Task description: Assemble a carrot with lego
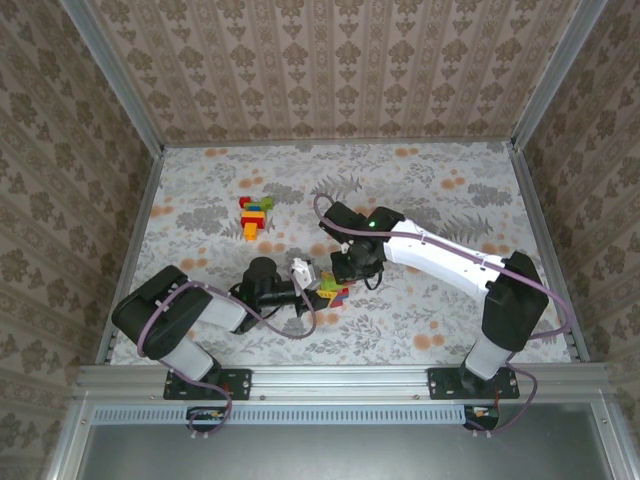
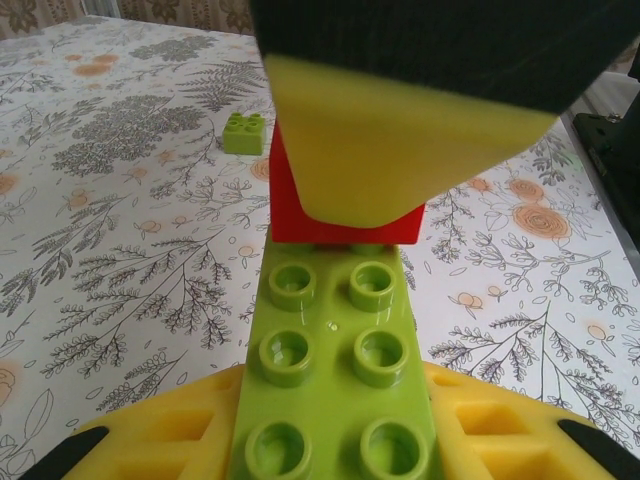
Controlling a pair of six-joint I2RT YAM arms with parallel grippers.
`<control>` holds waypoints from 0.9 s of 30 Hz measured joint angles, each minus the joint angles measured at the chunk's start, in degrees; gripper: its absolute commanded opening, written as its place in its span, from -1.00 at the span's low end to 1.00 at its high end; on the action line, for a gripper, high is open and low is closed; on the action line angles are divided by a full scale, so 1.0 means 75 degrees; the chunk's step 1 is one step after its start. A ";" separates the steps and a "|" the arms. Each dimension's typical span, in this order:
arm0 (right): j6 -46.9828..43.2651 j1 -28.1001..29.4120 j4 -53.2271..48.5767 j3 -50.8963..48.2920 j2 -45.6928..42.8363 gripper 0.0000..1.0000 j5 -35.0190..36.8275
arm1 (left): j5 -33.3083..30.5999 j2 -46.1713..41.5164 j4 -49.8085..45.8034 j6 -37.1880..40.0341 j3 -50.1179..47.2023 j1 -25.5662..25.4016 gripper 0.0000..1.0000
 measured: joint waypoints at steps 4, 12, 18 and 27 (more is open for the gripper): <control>0.0052 0.0015 -0.0003 0.0000 0.0017 -0.47 0.0076 | -0.0055 0.0000 0.0012 0.0006 0.0000 -0.0035 -0.25; 0.0169 0.0041 -0.0082 0.0117 0.0181 -0.47 0.0178 | -0.0058 0.0090 0.0111 0.0055 0.0017 -0.0050 -0.25; 0.0166 0.0041 -0.0286 0.0289 0.0344 -0.46 0.0189 | -0.0079 0.0152 0.0201 0.0058 0.0029 -0.0050 -0.25; 0.0125 0.0041 -0.0635 0.0635 0.0635 -0.44 0.0268 | -0.0169 0.0251 0.0326 0.0090 0.0050 -0.0085 -0.25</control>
